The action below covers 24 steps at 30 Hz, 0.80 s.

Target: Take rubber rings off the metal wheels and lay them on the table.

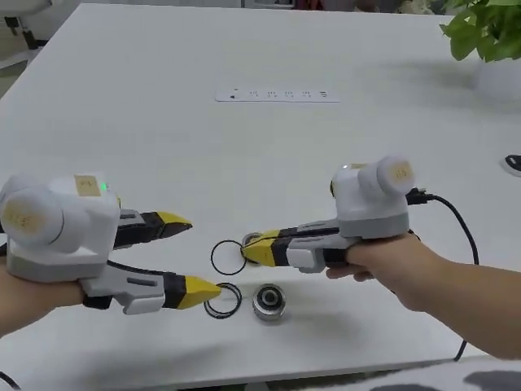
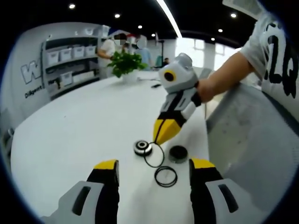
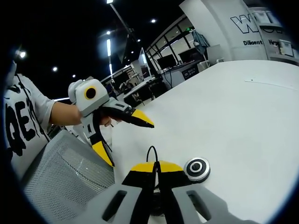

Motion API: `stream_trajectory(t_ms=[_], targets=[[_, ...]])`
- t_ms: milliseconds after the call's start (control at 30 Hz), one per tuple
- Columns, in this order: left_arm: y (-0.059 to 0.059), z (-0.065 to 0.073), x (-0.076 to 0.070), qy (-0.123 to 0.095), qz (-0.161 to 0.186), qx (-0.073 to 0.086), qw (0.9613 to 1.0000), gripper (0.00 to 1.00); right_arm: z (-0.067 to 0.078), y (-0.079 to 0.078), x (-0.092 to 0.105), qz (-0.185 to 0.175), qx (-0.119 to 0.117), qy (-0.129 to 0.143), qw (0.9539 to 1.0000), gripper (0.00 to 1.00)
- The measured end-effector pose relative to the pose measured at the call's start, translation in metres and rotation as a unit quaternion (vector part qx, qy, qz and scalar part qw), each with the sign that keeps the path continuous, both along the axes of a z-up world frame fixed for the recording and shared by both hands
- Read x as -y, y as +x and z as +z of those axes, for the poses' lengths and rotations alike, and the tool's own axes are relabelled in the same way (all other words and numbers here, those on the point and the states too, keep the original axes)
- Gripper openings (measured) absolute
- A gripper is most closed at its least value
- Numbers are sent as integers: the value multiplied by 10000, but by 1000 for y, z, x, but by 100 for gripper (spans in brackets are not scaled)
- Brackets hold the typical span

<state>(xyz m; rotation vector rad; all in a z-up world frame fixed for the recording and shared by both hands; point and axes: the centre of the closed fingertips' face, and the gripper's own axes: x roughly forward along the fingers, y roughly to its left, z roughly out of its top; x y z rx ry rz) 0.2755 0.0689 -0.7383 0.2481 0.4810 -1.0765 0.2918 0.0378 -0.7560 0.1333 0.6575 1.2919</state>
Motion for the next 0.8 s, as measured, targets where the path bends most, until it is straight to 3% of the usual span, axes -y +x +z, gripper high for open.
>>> stream_trajectory(t_ms=[800], targets=[[-15,-3,-23,118,103,6,9999,66,-22,-31,-12,549,-181,-306,9979,0]])
